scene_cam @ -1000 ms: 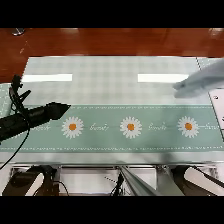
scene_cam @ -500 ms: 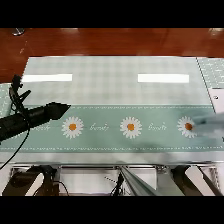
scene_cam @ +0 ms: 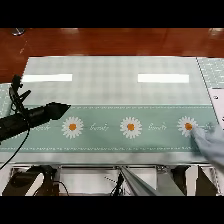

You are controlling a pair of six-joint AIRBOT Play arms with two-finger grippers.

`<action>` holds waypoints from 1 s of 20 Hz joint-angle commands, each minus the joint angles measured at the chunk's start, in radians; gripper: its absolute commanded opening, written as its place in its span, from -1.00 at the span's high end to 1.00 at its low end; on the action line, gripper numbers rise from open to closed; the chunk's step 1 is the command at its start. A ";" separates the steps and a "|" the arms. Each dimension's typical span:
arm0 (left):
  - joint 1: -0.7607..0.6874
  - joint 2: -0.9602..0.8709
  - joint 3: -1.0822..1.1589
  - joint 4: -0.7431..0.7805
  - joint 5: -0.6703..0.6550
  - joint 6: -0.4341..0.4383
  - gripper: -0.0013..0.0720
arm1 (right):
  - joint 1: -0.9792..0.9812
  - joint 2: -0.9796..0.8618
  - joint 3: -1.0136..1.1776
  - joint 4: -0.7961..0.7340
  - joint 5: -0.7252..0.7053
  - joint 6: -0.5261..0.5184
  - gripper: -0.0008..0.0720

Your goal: Fold the shirts.

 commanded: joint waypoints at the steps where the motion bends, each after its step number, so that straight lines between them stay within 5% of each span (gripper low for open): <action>1: 0.001 0.000 0.000 -0.003 -0.014 0.000 0.89 | -0.004 0.049 -0.071 -0.105 -0.040 0.045 -0.75; 4: 0.008 -0.010 0.027 -0.003 -0.007 0.014 0.89 | -0.003 0.021 -0.013 0.023 -0.148 -0.062 -0.73; 5: 0.023 -0.032 0.067 -0.002 -0.008 0.044 0.89 | -0.003 -0.009 0.035 0.098 -0.196 -0.105 -0.59; 7: 0.076 -0.108 0.199 -0.002 -0.031 0.057 0.89 | -0.003 -0.106 0.177 0.305 -0.243 -0.194 0.64; 10: 0.121 -0.298 0.518 -0.003 -0.121 0.068 0.90 | 0.053 -0.276 0.361 0.808 -0.311 -0.181 0.87; 13: -0.015 -0.512 0.848 -0.033 -0.140 0.084 0.90 | 0.452 -0.368 0.383 1.104 -0.472 -0.303 0.90; 15: -0.167 -0.624 0.986 0.086 -0.148 0.079 0.90 | 0.832 -0.410 0.383 0.783 -0.548 -0.295 0.90; 18: -0.308 -0.682 0.948 0.498 -0.240 -0.126 0.90 | 1.178 -0.502 0.350 0.119 -0.505 -0.077 0.90; 20: -0.319 -0.680 0.817 0.636 -0.221 -0.220 0.90 | 1.217 -0.556 0.282 0.056 -0.502 -0.060 0.90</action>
